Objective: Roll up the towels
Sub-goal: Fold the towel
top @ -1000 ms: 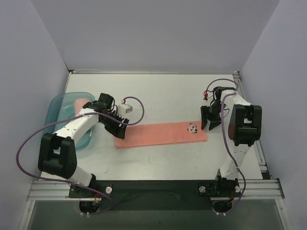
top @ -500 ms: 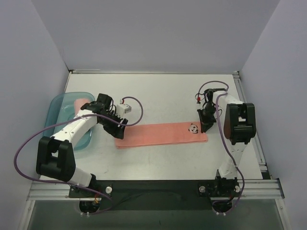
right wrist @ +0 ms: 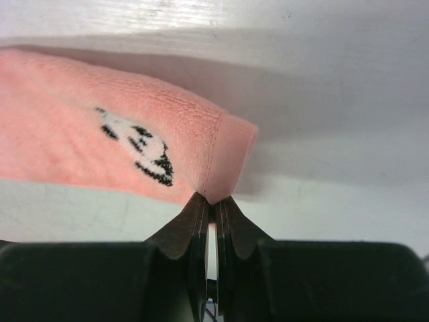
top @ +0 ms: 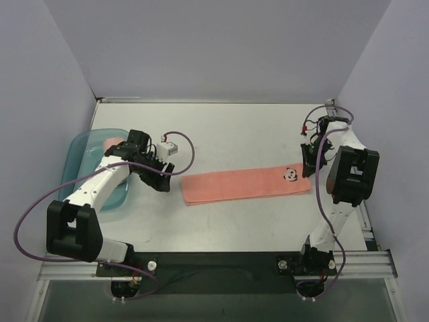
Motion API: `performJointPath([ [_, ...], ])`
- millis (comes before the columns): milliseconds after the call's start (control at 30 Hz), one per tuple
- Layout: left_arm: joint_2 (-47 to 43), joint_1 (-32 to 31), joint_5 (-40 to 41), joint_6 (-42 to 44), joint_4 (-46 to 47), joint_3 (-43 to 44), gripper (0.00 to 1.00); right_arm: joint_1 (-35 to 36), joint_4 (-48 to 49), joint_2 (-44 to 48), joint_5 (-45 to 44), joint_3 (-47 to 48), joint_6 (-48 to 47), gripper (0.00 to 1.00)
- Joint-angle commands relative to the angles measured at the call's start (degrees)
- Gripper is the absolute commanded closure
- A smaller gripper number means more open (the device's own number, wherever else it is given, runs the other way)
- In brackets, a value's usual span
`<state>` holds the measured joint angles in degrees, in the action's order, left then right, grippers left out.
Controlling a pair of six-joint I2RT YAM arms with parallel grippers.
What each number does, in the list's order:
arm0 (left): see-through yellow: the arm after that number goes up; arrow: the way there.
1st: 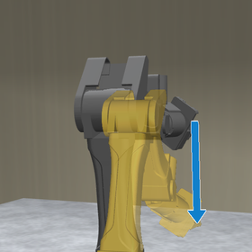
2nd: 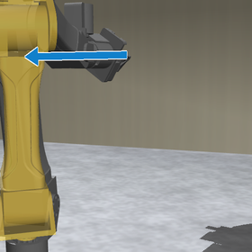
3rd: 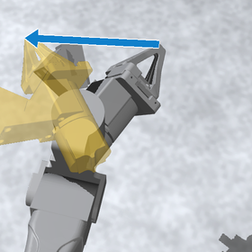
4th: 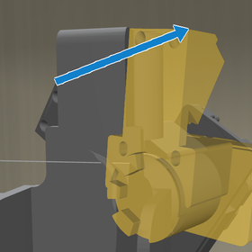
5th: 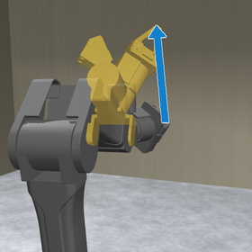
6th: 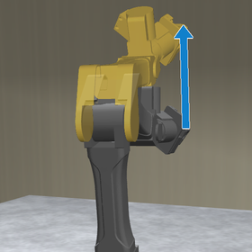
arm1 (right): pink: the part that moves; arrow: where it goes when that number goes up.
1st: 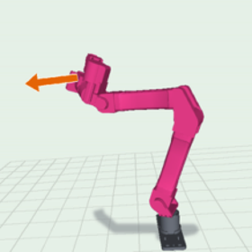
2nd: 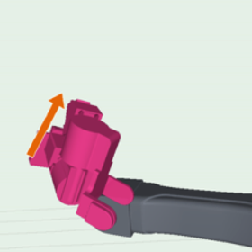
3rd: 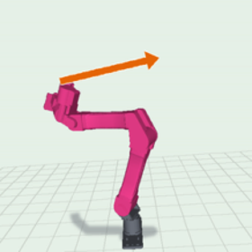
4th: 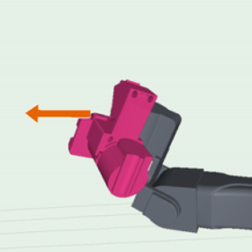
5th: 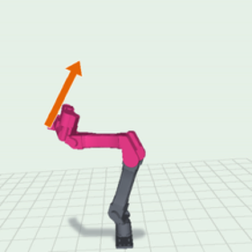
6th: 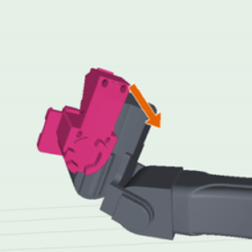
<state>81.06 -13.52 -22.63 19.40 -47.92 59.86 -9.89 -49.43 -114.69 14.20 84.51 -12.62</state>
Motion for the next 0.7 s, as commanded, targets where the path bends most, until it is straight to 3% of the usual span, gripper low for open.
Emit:
performJointPath([
  [0,-2.3,1.3,-2.5,-1.6,-0.4,0.5,0.29,1.0,-8.4,7.3,2.2,4.3,-4.5,1.0],
  [200,-2.3,2.3,-4.9,-2.6,-0.8,0.9,0.16,5.1,-11.0,11.1,8.3,4.8,-2.2,1.0],
  [267,-1.8,3.1,-6.5,-2.9,-1.3,1.4,0.06,7.4,-11.0,12.3,10.4,3.9,-0.7,1.0],
  [367,-0.8,3.5,-7.2,-3.6,-1.5,1.4,0.03,12.3,-10.5,12.8,13.2,3.6,1.7,1.0],
  [433,0.3,3.5,-6.1,-5.3,-1.0,1.1,0.05,15.2,-9.4,12.7,14.5,3.6,3.9,1.0],
  [667,5.7,4.4,-10.2,-7.0,1.4,-0.9,0.32,25.0,-4.4,9.5,16.9,5.0,9.1,1.0],
])
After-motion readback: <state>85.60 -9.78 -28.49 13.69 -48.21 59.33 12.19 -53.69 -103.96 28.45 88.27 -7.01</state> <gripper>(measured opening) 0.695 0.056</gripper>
